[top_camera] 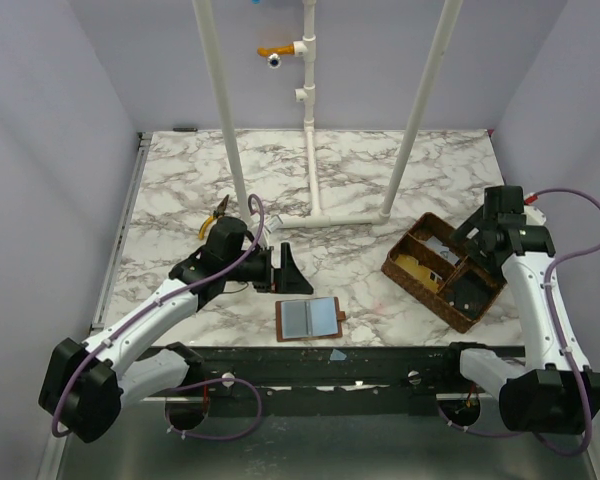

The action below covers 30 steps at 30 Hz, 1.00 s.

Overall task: Take the credit cards out of the card holder
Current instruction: Place the credit card in the storage box, then remove the credit card from the card holder.

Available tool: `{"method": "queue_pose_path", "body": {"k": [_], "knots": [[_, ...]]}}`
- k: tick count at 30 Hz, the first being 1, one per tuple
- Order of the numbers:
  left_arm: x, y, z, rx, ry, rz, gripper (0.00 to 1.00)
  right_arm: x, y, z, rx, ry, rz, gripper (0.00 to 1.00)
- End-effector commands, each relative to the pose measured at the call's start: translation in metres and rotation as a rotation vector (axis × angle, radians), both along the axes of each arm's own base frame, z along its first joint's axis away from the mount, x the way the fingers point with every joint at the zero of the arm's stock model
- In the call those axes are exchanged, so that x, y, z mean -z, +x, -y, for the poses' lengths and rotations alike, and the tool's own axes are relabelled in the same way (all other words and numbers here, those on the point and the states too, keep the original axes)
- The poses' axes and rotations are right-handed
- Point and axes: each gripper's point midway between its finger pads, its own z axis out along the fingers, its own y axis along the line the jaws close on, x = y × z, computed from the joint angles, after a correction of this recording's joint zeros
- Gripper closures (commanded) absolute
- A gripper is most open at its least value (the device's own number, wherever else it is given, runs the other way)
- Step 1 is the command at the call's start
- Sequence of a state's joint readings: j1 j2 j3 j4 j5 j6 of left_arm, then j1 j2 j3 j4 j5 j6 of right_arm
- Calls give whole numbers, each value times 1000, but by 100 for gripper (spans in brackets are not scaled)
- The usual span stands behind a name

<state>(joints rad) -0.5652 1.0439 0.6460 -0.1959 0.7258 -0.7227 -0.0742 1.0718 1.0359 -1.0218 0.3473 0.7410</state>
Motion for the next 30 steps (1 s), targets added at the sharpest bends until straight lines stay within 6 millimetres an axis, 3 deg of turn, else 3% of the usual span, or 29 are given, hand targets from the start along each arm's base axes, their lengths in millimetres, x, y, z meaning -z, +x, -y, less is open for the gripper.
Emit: {"method": "queue_pose_path", "body": {"k": [1, 6, 11, 15, 21, 26, 30], "knots": [[-3, 0, -4, -12, 18, 34, 2, -12, 11, -17, -80, 72, 84, 0], [0, 2, -9, -46, 53, 39, 2, -26, 14, -30, -132, 107, 164, 0], [7, 6, -16, -102, 91, 29, 2, -25, 20, -53, -185, 161, 195, 0], [13, 9, -20, -144, 120, 10, 2, -29, 25, -89, -260, 155, 207, 0], [19, 16, -29, -227, 165, -9, 2, -28, 31, -150, -374, 141, 209, 0], [26, 23, -38, -314, 210, -36, 2, -20, 26, -221, -525, 135, 199, 0], [31, 27, -46, -369, 233, -53, 1, 4, 6, -285, -671, 159, 165, 0]]}}
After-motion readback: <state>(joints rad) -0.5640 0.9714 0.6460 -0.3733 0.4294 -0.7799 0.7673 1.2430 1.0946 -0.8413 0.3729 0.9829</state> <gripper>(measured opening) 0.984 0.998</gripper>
